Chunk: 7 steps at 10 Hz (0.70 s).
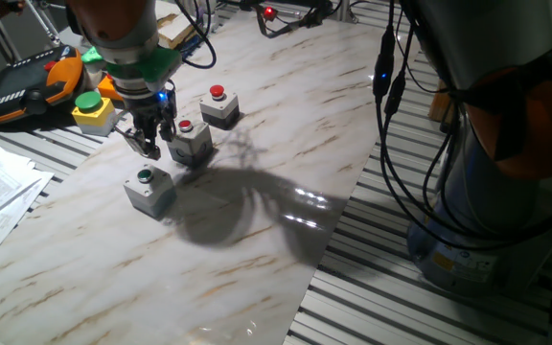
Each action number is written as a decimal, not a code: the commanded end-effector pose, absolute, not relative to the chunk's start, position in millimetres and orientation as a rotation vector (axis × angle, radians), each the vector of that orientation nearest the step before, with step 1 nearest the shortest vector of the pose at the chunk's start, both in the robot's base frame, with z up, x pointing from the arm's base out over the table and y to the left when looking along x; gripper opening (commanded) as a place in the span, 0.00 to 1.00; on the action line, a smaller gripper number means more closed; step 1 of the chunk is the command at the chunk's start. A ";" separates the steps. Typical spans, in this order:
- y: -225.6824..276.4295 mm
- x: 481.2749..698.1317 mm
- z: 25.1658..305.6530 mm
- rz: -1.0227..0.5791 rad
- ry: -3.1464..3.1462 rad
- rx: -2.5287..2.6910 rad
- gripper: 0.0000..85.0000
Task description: Press three buttons from left to right in sequence
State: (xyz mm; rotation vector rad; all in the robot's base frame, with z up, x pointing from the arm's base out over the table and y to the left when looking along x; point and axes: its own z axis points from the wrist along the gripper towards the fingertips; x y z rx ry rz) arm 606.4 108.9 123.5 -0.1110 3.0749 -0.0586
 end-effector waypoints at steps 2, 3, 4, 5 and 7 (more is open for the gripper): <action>112.1 605.6 123.2 -0.060 3.081 -0.116 0.57; 115.3 605.9 122.6 -0.060 3.081 -0.116 0.57; 117.8 606.4 122.3 -0.053 3.081 -0.113 0.57; 120.5 607.1 122.0 -0.050 3.080 -0.106 0.57; 127.3 609.8 121.4 -0.047 3.083 -0.099 0.56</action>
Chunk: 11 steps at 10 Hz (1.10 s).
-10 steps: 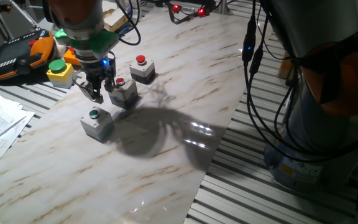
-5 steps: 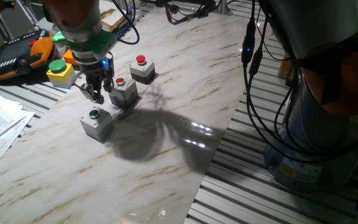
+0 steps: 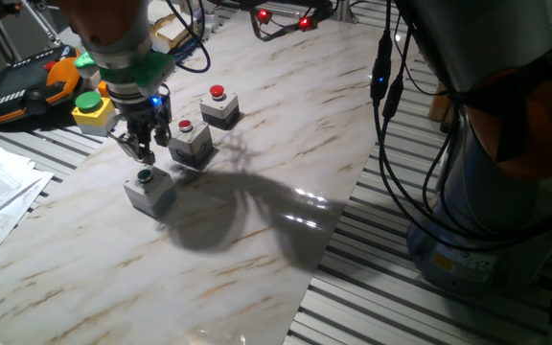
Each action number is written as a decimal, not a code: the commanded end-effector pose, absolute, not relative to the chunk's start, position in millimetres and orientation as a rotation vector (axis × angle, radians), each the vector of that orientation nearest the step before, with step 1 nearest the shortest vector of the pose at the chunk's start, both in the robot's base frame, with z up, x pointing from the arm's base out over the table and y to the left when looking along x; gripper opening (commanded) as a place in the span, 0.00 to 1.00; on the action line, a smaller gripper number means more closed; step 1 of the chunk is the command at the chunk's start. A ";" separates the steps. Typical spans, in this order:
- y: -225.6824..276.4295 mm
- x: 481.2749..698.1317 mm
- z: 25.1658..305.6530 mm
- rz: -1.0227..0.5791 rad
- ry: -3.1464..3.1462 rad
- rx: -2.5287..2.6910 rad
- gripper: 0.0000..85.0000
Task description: Press three buttons from left to right in sequence
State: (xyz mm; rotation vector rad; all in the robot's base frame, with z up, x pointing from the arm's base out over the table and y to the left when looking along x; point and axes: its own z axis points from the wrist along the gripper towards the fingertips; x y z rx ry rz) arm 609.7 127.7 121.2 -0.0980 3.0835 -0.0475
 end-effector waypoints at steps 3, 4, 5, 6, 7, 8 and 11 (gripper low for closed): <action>133.8 610.1 115.3 -0.028 3.075 -0.075 0.56; 136.4 609.9 113.0 -0.023 3.073 -0.068 0.56; 138.6 609.3 111.5 -0.023 3.070 -0.058 0.56; 139.5 608.9 111.0 -0.023 3.069 -0.056 0.56; 138.9 609.0 110.8 -0.023 3.070 -0.056 0.56; 138.6 609.4 109.8 -0.023 3.070 -0.056 0.56; 138.8 610.8 106.1 -0.016 3.070 -0.056 0.56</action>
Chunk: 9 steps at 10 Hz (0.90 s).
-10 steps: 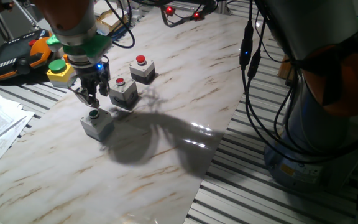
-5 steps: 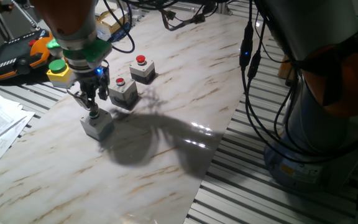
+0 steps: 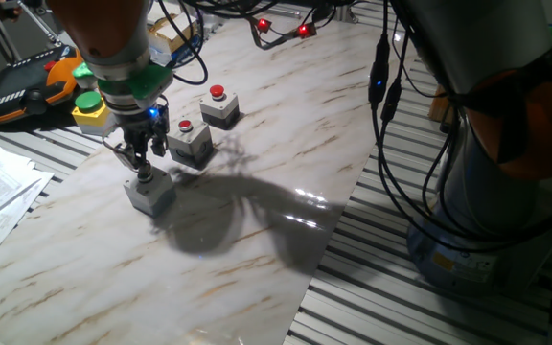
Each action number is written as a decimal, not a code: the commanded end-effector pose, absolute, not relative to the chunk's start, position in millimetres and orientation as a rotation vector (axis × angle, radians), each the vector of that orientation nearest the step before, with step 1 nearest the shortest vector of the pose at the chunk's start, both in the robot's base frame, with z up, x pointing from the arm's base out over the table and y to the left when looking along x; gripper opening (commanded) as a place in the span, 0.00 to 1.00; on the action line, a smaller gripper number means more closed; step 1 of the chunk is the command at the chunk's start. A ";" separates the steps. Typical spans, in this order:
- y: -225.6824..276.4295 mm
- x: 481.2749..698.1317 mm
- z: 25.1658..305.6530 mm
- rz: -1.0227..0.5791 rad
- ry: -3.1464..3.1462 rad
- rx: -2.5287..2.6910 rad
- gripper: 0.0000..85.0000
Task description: Press three buttons from left to right in sequence
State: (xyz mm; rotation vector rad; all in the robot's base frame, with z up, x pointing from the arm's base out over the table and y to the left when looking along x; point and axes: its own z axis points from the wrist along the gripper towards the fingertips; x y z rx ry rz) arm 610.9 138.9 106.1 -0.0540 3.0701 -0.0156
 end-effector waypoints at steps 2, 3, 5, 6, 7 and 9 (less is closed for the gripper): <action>139.1 611.1 105.6 -0.016 3.070 -0.051 0.56; 139.0 611.4 104.9 -0.016 3.070 -0.051 0.56; 139.3 612.3 103.2 -0.013 3.069 -0.051 0.56; 139.8 612.3 103.3 -0.013 3.069 -0.051 0.56; 140.3 612.4 103.7 -0.013 3.069 -0.051 0.56; 141.5 612.7 104.0 -0.016 3.069 -0.048 0.56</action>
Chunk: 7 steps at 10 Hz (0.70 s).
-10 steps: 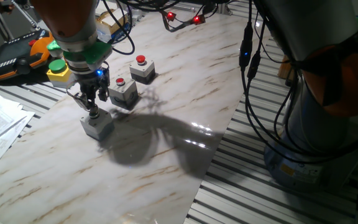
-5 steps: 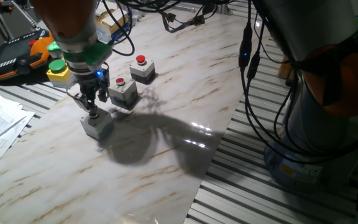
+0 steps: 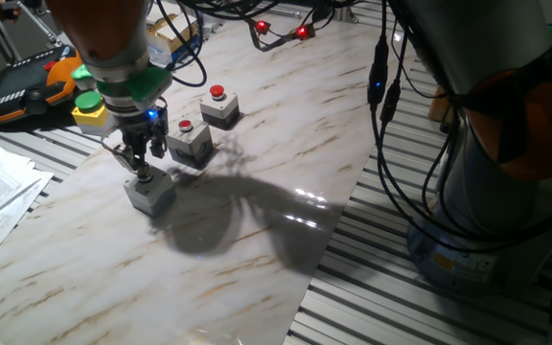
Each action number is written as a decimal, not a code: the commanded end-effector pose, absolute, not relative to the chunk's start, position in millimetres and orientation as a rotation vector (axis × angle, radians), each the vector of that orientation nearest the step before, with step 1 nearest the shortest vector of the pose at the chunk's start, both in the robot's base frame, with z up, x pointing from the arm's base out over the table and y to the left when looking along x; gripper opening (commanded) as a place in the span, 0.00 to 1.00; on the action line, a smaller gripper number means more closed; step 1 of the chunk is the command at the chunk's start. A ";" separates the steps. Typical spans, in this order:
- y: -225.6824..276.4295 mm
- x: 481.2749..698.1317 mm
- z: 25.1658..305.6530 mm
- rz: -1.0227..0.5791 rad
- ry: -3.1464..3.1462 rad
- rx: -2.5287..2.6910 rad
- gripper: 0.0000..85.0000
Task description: Press three buttons from left to right in sequence
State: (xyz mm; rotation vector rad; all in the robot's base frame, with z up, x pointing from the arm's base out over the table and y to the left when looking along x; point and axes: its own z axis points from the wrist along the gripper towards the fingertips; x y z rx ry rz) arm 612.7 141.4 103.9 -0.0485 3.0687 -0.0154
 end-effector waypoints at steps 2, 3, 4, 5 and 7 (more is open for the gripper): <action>141.1 613.2 102.7 -0.016 3.069 -0.048 0.56; 141.3 613.4 101.8 -0.018 3.066 -0.048 0.56; 141.4 613.5 101.3 -0.018 3.066 -0.048 0.56; 141.6 613.5 101.3 -0.018 3.066 -0.048 0.56; 141.6 613.5 101.0 -0.018 3.066 -0.048 0.56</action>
